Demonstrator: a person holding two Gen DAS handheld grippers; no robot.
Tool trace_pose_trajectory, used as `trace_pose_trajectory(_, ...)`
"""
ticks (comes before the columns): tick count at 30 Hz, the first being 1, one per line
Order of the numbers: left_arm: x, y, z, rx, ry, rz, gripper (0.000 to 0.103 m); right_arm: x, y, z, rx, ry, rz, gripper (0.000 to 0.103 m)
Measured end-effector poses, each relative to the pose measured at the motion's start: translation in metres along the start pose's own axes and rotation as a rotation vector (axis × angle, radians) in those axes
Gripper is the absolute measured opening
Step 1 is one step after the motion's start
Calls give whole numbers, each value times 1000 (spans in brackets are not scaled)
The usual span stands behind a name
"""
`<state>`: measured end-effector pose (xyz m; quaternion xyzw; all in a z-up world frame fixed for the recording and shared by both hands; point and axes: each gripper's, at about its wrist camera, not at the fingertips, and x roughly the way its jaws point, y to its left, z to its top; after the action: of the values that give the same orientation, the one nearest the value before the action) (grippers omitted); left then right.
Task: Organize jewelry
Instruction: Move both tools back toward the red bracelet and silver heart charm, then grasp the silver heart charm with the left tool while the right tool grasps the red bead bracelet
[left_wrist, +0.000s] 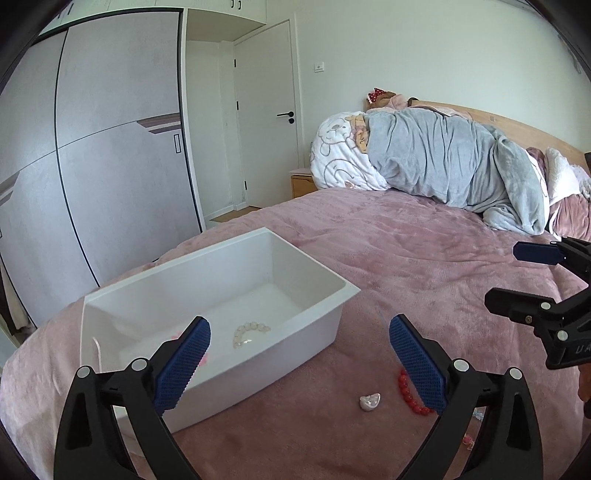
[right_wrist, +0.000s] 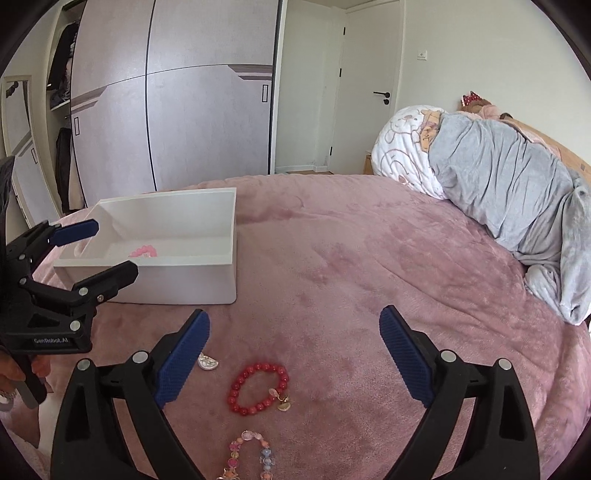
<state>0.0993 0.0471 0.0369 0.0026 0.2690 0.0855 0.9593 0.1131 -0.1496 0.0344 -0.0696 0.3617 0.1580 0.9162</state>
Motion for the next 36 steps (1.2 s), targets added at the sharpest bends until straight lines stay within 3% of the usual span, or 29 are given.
trace_pose_trajectory(9, 36, -17, -42, 19, 75, 7, 99, 24, -25, -29, 52, 60, -4, 79)
trace_pose_trajectory(17, 58, -36, -64, 88, 95, -38, 99, 65, -23, -67, 24, 206, 67, 51)
trace_pose_trajectory(23, 72, -46, -82, 128, 128, -84, 99, 88, -15, -90, 2, 278, 101, 48)
trace_pose_trajectory(26, 82, -49, -86, 139, 153, -108, 99, 96, -9, -94, -17, 299, 99, 41)
trace_pose_trajectory(28, 91, -50, -89, 146, 185, -120, 92, 99, -7, -96, -23, 306, 92, 40)
trace_pose_trajectory(30, 103, -52, -93, 147, 233, -131, 74, 99, -6, -97, -24, 309, 92, 38)
trace_pose_trajectory(36, 114, -48, -98, 113, 258, -142, 65, 102, -12, -98, 15, 305, 105, 19)
